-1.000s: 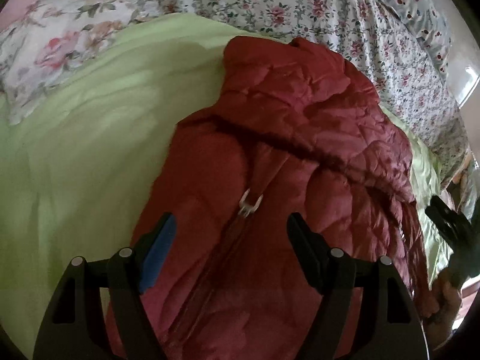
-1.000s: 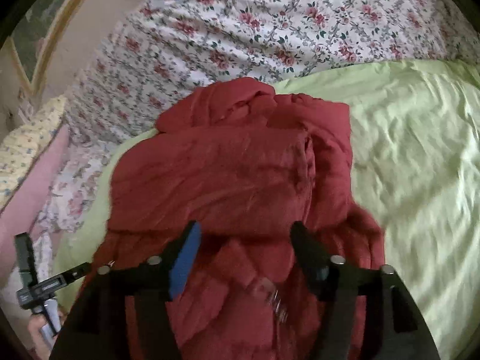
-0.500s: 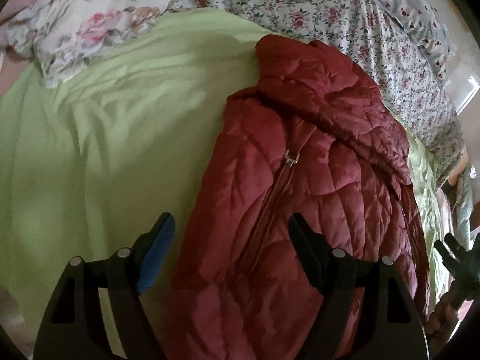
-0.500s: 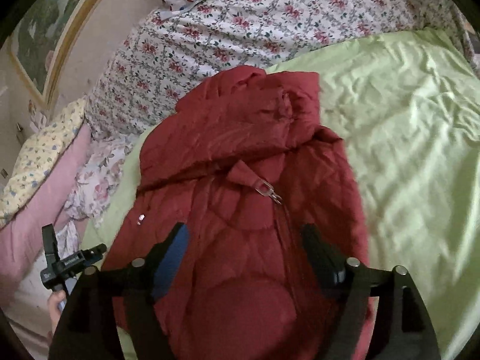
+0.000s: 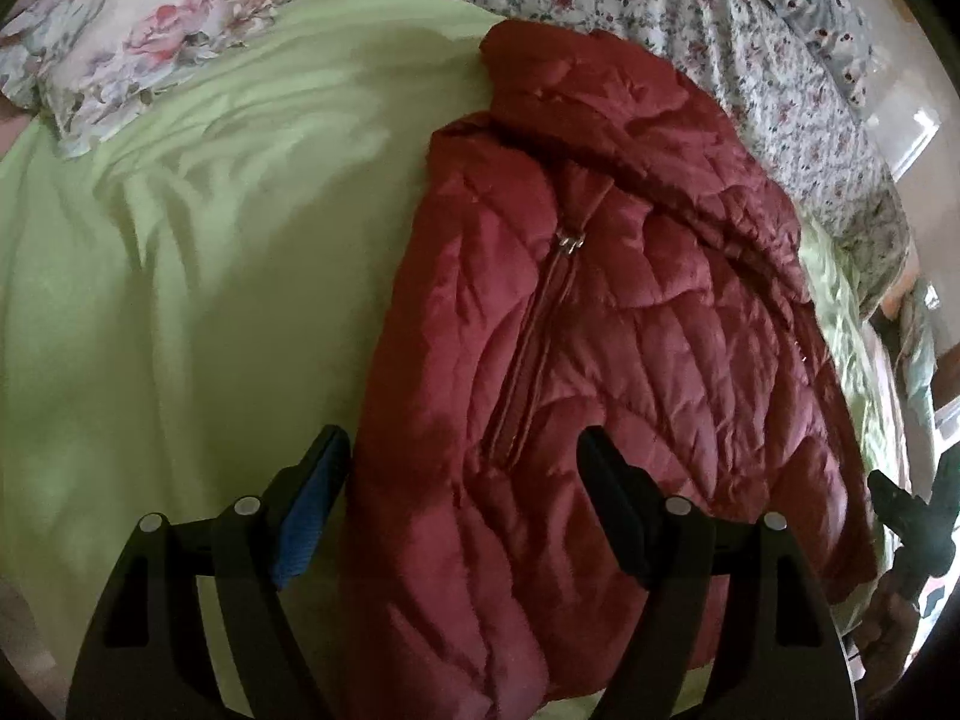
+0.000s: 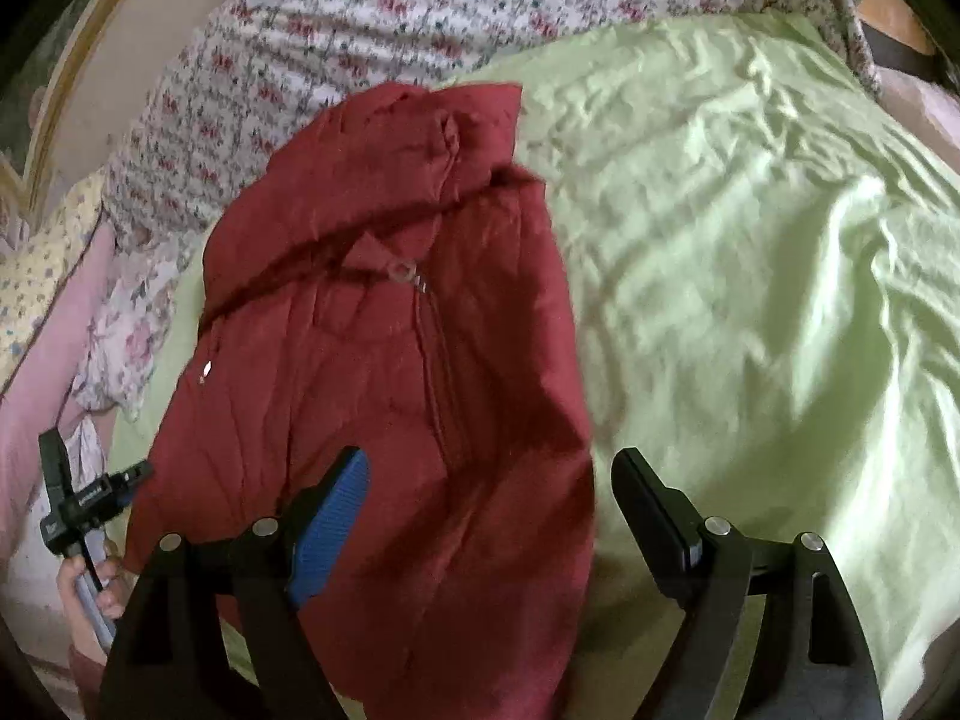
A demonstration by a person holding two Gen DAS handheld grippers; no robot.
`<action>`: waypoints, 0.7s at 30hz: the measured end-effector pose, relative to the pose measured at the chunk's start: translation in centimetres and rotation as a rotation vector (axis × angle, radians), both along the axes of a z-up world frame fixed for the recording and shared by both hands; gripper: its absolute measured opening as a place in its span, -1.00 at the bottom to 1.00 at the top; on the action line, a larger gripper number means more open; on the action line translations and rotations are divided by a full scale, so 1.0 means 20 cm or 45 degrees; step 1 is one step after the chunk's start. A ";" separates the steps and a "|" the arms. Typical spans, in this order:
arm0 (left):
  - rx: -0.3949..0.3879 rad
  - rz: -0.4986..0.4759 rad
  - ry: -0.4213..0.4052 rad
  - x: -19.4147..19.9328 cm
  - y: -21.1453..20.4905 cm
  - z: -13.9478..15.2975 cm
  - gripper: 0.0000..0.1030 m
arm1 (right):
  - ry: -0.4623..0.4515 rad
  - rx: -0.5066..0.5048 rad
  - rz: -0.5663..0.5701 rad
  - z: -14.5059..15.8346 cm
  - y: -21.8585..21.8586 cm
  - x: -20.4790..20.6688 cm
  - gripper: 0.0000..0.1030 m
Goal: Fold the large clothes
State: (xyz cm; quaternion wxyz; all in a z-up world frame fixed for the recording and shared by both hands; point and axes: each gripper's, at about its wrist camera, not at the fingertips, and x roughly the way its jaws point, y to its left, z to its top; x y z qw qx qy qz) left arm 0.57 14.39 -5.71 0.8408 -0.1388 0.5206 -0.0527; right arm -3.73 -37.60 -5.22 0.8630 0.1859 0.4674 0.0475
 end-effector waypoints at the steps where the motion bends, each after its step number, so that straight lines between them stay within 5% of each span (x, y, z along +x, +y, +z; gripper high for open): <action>1: -0.006 0.001 0.008 -0.01 0.01 -0.01 0.52 | 0.019 -0.004 0.021 -0.02 0.02 0.00 0.64; 9: -0.051 -0.072 0.058 -0.09 0.00 -0.09 0.52 | 0.080 -0.086 0.126 -0.08 0.11 -0.10 0.61; 13: -0.077 -0.105 0.065 -0.14 0.00 -0.12 0.52 | 0.036 -0.093 0.151 -0.07 0.11 -0.15 0.10; 15: -0.060 -0.133 0.049 -0.16 -0.02 -0.12 0.52 | 0.029 -0.073 0.157 -0.06 0.09 -0.17 0.02; 21: -0.039 -0.213 0.024 -0.20 -0.08 -0.13 0.45 | 0.048 -0.075 0.174 -0.07 0.12 -0.15 0.08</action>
